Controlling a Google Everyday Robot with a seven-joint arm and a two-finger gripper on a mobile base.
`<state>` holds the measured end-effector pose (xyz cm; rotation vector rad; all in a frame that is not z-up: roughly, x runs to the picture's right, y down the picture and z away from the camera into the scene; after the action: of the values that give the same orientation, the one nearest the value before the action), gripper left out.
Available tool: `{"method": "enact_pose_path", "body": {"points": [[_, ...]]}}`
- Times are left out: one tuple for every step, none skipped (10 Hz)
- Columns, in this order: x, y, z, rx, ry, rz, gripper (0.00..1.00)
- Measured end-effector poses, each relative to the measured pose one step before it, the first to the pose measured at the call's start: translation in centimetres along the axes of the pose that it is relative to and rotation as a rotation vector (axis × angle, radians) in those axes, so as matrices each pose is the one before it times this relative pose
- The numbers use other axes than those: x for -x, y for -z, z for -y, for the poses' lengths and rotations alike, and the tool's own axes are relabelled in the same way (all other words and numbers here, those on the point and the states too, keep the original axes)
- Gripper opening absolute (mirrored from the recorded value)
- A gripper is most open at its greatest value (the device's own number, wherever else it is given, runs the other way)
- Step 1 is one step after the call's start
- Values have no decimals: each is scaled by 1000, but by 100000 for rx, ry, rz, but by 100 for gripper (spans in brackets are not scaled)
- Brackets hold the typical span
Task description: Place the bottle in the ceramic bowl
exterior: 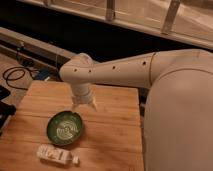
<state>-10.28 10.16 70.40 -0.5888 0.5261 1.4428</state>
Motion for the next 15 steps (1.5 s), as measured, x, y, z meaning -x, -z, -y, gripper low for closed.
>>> {"method": "enact_pose_path", "body": {"points": [[0, 0, 36, -5, -62, -5, 65], [-36, -31, 2, 93, 68, -32, 65], [-74, -131, 33, -255, 1531, 225, 65], [-461, -383, -442, -339, 5156, -44, 65], [-583, -325, -931, 320, 6290, 376, 65], [-1085, -351, -1510, 548, 8238, 440, 65], [-838, -187, -1509, 676, 7053, 772, 65], [-1068, -287, -2787, 1747, 11285, 1336, 65], [-609, -328, -1892, 1487, 7461, 488, 65], [-454, -414, -1487, 1788, 5466, 112, 65], [-676, -532, -1559, 1920, 3259, -702, 65], [-301, -256, -1016, 1271, 1007, -451, 65], [-102, -15, 274, -737, -249, -384, 65], [-39, 36, 137, -50, -415, -13, 65], [33, -7, -122, 95, 173, 35, 65]]}}
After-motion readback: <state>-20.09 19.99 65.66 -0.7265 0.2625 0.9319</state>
